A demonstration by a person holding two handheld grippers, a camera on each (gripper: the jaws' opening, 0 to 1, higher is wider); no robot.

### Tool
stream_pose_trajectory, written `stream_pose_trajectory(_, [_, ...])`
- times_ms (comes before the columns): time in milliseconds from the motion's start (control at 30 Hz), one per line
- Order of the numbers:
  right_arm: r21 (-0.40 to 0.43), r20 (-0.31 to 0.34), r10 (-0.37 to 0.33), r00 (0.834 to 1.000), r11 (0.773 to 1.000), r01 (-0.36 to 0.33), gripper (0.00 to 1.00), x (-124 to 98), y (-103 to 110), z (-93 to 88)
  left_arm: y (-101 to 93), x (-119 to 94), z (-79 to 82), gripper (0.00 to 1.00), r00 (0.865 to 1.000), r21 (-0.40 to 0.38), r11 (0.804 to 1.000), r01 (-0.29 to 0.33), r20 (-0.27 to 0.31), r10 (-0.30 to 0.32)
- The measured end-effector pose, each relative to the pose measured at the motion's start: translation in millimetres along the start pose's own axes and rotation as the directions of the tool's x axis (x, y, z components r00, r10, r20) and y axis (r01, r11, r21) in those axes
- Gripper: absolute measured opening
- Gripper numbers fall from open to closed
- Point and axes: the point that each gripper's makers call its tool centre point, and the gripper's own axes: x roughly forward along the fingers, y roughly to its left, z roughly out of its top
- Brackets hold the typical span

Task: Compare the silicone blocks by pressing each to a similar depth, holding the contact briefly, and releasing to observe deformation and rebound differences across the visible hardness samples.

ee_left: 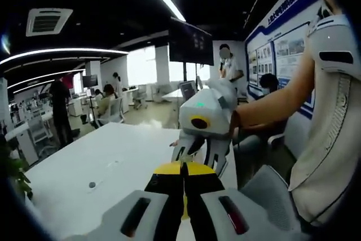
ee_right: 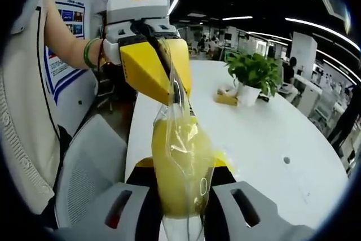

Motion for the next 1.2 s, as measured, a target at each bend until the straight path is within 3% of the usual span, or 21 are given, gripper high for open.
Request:
stream_pose_trajectory(600, [-0.012, 0.009, -0.006, 1.000, 1.000, 0.006, 0.22, -4, 9, -0.2, -3.4, 0, 0.9, 0.00, 1.000, 0.001, 1.000, 0.006, -0.003, -0.006])
stream_pose_trajectory(1200, [0.006, 0.013, 0.032, 0.999, 0.999, -0.032, 0.25, -6, 15, -0.5, -8.7, 1, 2.4, 0.00, 1.000, 0.015, 1.000, 0.015, -0.007, -0.015])
